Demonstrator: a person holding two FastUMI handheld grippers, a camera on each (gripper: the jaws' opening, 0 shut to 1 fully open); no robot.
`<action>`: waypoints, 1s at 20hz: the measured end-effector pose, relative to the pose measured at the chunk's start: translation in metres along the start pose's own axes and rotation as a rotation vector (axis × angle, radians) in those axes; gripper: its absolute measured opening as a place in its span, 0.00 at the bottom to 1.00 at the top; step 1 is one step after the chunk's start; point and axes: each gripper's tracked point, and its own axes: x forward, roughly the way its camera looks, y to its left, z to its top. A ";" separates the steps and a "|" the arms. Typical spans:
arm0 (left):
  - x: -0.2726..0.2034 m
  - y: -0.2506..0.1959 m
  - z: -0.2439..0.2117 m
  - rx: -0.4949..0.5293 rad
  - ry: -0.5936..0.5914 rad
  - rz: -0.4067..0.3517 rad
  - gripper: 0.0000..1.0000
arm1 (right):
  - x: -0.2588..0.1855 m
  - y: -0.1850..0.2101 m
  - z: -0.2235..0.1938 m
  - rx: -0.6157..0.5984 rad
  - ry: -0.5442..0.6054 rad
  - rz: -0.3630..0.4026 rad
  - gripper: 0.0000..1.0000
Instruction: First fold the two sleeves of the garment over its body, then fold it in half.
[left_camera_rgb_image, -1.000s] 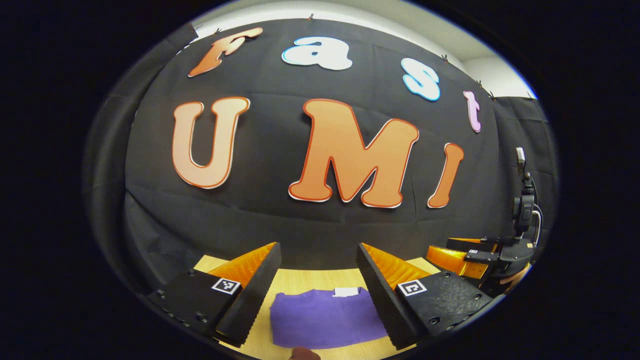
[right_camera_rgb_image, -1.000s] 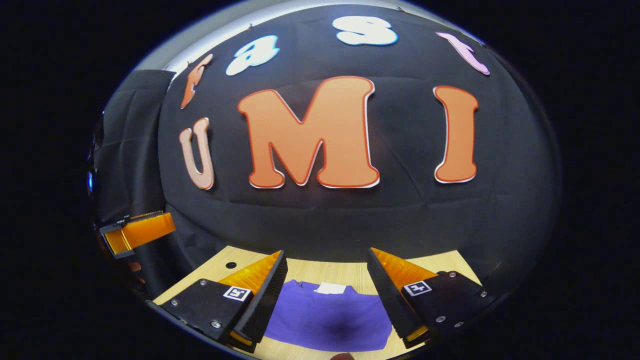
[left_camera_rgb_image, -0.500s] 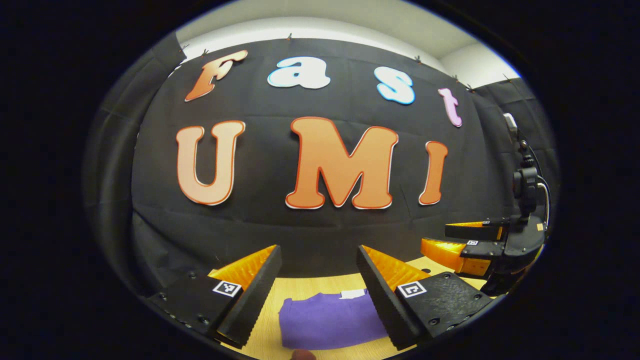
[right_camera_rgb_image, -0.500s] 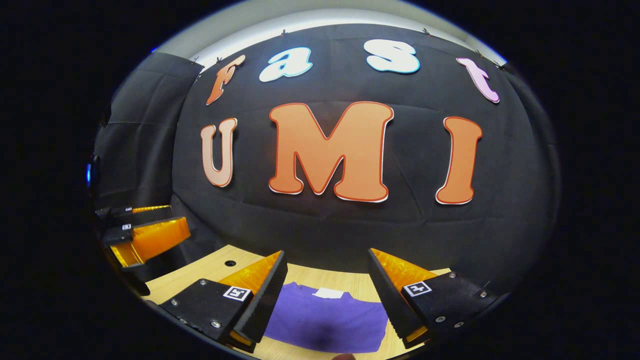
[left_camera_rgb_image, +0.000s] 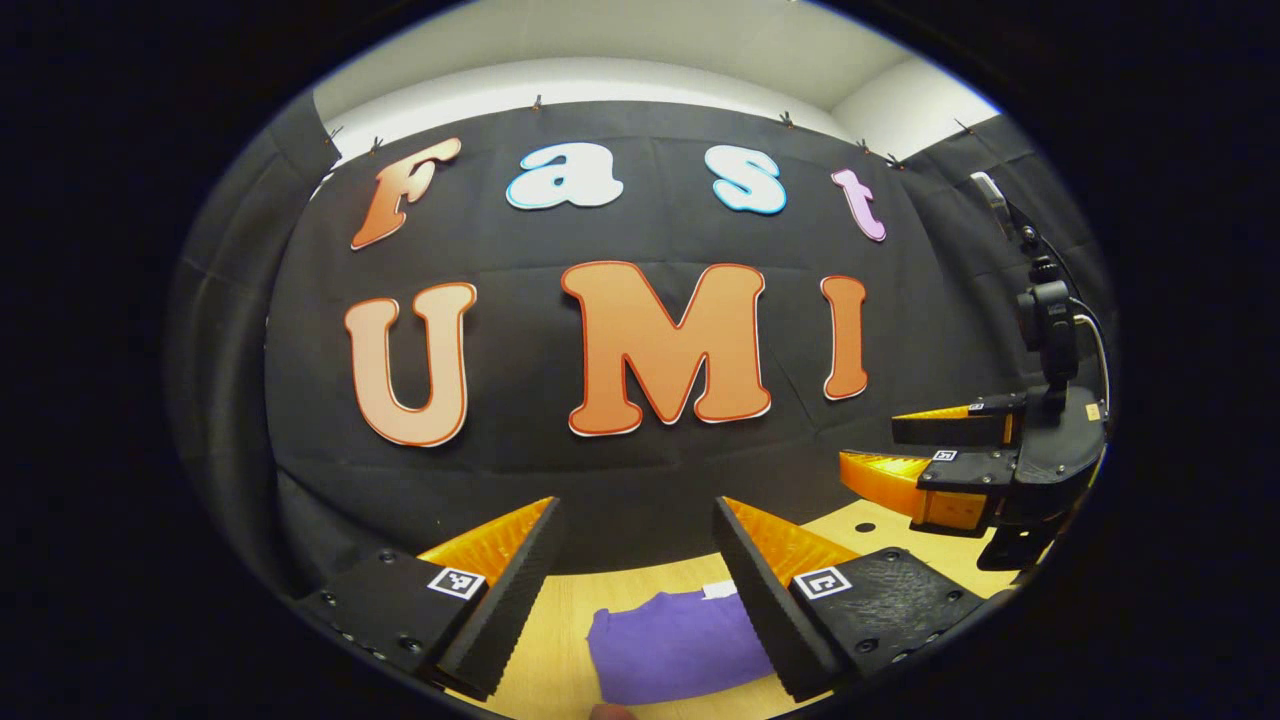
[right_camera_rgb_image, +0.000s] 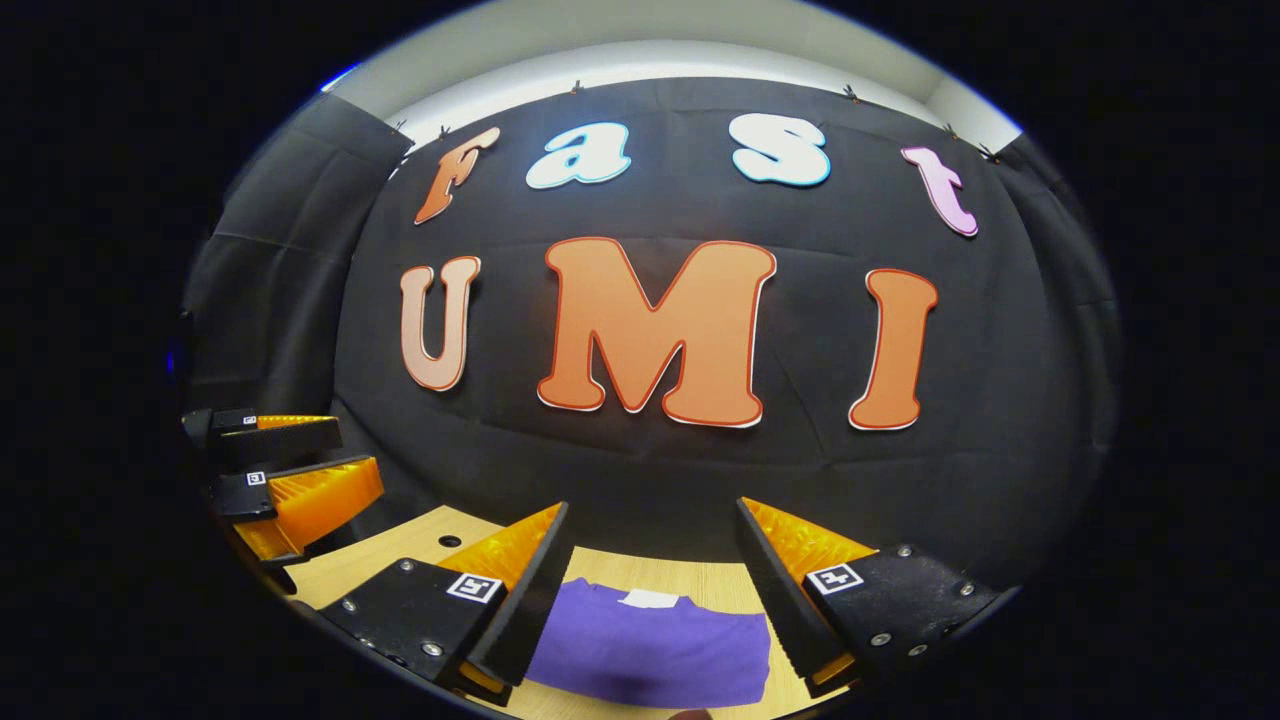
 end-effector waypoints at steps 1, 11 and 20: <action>-0.001 0.002 0.001 0.010 -0.007 -0.008 0.95 | -0.001 0.003 0.003 0.004 -0.009 -0.007 0.94; 0.006 0.024 -0.026 0.030 0.036 -0.079 0.95 | -0.013 0.023 0.006 -0.014 0.015 -0.082 0.94; 0.009 0.029 -0.026 0.013 0.021 -0.110 0.95 | -0.023 0.019 0.012 0.013 0.009 -0.149 0.94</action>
